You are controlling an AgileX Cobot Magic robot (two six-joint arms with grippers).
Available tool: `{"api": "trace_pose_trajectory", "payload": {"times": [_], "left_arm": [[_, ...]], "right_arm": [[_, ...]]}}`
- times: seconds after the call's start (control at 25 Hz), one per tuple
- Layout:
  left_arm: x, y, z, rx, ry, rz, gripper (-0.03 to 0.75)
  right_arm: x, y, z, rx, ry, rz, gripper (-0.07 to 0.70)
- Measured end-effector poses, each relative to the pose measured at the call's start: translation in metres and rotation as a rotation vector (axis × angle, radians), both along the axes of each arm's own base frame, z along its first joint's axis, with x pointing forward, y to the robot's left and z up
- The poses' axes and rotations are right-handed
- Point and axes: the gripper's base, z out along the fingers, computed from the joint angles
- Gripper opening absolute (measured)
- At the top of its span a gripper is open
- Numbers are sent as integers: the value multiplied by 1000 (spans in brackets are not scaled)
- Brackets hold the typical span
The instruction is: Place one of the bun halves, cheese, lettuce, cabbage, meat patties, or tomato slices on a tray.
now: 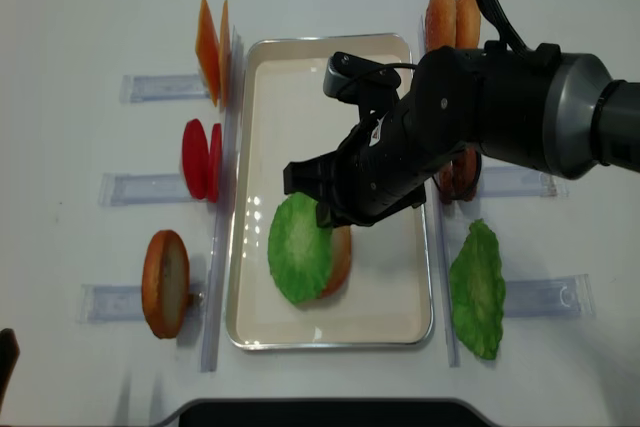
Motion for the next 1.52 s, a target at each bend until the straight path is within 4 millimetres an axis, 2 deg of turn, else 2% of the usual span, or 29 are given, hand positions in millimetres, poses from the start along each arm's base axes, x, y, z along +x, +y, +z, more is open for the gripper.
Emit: {"api": "trace_pose_trajectory", "payload": {"times": [0.48, 0.6, 0.84, 0.96, 1.16, 1.52], "left_arm": [[0, 0, 0, 0, 0, 0, 327], [0, 0, 0, 0, 0, 0, 327], [0, 0, 0, 0, 0, 0, 327], [0, 0, 0, 0, 0, 0, 327], [0, 0, 0, 0, 0, 0, 327], [0, 0, 0, 0, 0, 0, 327]], "right_arm": [[1, -2, -1, -30, -28, 28, 69], [1, -2, -1, -33, -32, 31, 142], [2, -5, -3, -65, -34, 11, 393], [2, -6, -2, -78, -29, 16, 451], [6, -7, 8, -130, -9, 37, 470], [19, -11, 48, -297, -18, 42, 472]]}}
